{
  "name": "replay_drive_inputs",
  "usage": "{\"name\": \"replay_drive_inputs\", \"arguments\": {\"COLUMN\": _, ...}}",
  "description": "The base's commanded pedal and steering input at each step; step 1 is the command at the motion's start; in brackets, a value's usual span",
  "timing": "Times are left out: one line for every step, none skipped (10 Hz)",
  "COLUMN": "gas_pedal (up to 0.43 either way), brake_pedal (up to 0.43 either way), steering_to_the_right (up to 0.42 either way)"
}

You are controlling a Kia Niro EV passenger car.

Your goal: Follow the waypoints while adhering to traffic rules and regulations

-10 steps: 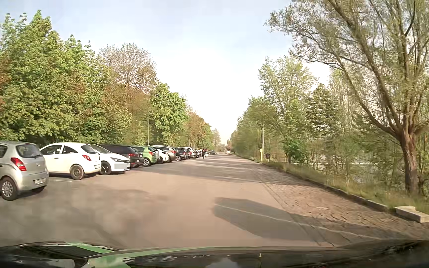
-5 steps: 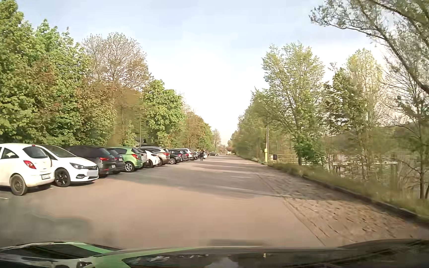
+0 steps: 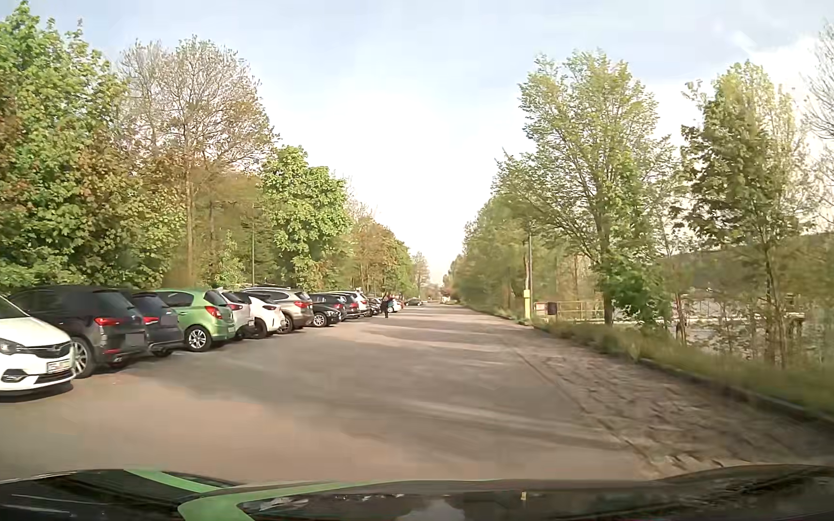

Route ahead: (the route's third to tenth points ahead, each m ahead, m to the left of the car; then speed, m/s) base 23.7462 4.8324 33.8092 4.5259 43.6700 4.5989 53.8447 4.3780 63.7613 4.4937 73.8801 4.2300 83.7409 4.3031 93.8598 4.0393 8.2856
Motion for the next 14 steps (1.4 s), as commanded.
{"name": "replay_drive_inputs", "arguments": {"gas_pedal": 0.079, "brake_pedal": 0.0, "steering_to_the_right": 0.001}}
{"name": "replay_drive_inputs", "arguments": {"gas_pedal": 0.067, "brake_pedal": 0.0, "steering_to_the_right": 0.001}}
{"name": "replay_drive_inputs", "arguments": {"gas_pedal": 0.059, "brake_pedal": 0.0, "steering_to_the_right": 0.001}}
{"name": "replay_drive_inputs", "arguments": {"gas_pedal": 0.059, "brake_pedal": 0.0, "steering_to_the_right": 0.001}}
{"name": "replay_drive_inputs", "arguments": {"gas_pedal": 0.079, "brake_pedal": 0.0, "steering_to_the_right": 0.001}}
{"name": "replay_drive_inputs", "arguments": {"gas_pedal": 0.079, "brake_pedal": 0.0, "steering_to_the_right": 0.001}}
{"name": "replay_drive_inputs", "arguments": {"gas_pedal": 0.079, "brake_pedal": 0.0, "steering_to_the_right": 0.001}}
{"name": "replay_drive_inputs", "arguments": {"gas_pedal": 0.087, "brake_pedal": 0.0, "steering_to_the_right": 0.002}}
{"name": "replay_drive_inputs", "arguments": {"gas_pedal": 0.087, "brake_pedal": 0.0, "steering_to_the_right": 0.003}}
{"name": "replay_drive_inputs", "arguments": {"gas_pedal": 0.087, "brake_pedal": 0.0, "steering_to_the_right": 0.005}}
{"name": "replay_drive_inputs", "arguments": {"gas_pedal": 0.087, "brake_pedal": 0.0, "steering_to_the_right": 0.007}}
{"name": "replay_drive_inputs", "arguments": {"gas_pedal": 0.087, "brake_pedal": 0.0, "steering_to_the_right": 0.007}}
{"name": "replay_drive_inputs", "arguments": {"gas_pedal": 0.087, "brake_pedal": 0.0, "steering_to_the_right": 0.007}}
{"name": "replay_drive_inputs", "arguments": {"gas_pedal": 0.087, "brake_pedal": 0.0, "steering_to_the_right": 0.007}}
